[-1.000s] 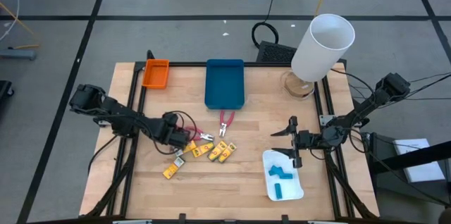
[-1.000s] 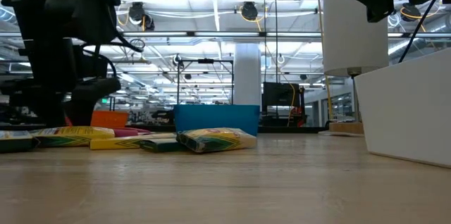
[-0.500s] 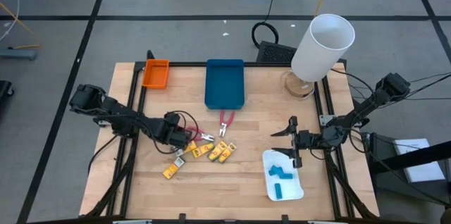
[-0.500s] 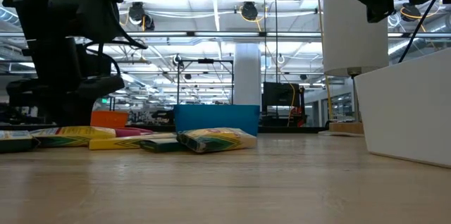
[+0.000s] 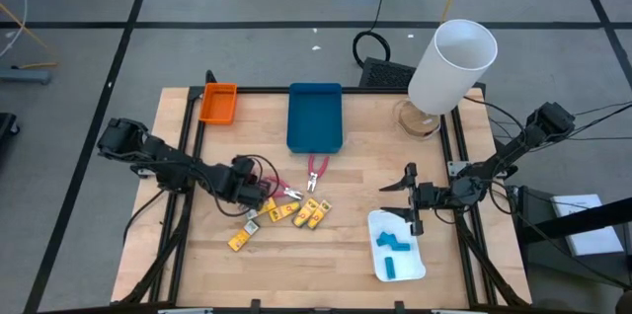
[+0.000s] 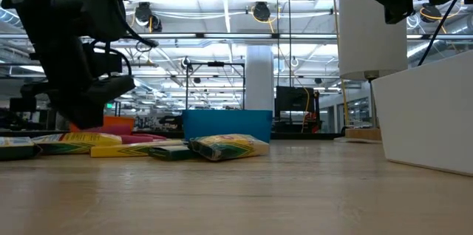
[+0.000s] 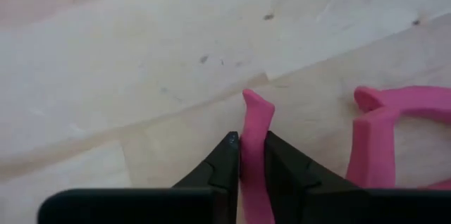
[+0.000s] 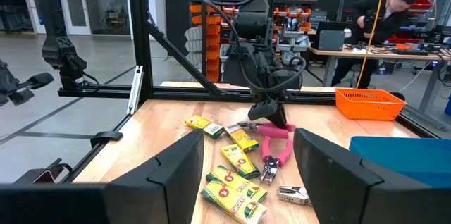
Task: Pick & Place School Supplies
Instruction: Put the left pink hole puncher into the blue bin
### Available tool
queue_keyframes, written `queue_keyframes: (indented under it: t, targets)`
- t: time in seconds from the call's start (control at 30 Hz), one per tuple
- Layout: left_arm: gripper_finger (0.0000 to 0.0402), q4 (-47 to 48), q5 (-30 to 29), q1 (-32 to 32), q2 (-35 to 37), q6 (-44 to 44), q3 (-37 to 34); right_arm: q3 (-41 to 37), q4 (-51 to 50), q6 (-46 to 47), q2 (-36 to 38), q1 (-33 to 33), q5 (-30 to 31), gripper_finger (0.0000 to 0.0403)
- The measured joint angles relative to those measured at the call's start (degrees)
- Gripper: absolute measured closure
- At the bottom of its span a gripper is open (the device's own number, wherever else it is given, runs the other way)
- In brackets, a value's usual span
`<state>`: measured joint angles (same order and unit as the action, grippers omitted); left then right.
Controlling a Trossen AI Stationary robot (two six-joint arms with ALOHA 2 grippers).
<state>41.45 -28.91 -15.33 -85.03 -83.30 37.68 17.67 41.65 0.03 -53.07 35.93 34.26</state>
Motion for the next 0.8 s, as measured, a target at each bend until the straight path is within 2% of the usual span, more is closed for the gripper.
queue_keyframes:
  t: [0.27,0.47,0.6,0.7,0.8]
  targets:
    - [0.0348,0.3,-5.1,0.0,0.4,8.6,5.4,0.0,0.0,0.0,0.0,0.0,0.0,0.0192]
    - [0.0359,0.3,-10.5,0.0,1.5,18.6,13.2,0.0,0.0,0.0,0.0,0.0,0.0,0.0192]
    - [0.0346,0.1,-15.5,0.0,1.5,25.7,19.3,0.0,0.0,0.0,0.0,0.0,0.0,0.0192]
    - [0.0337,-4.0,-18.1,0.4,1.5,33.4,22.6,0.0,0.0,0.0,0.0,0.0,0.0,0.0192]
    - [0.0342,-11.3,-17.8,1.7,1.5,41.9,24.4,0.0,0.0,0.0,0.0,0.0,0.0,0.0192]
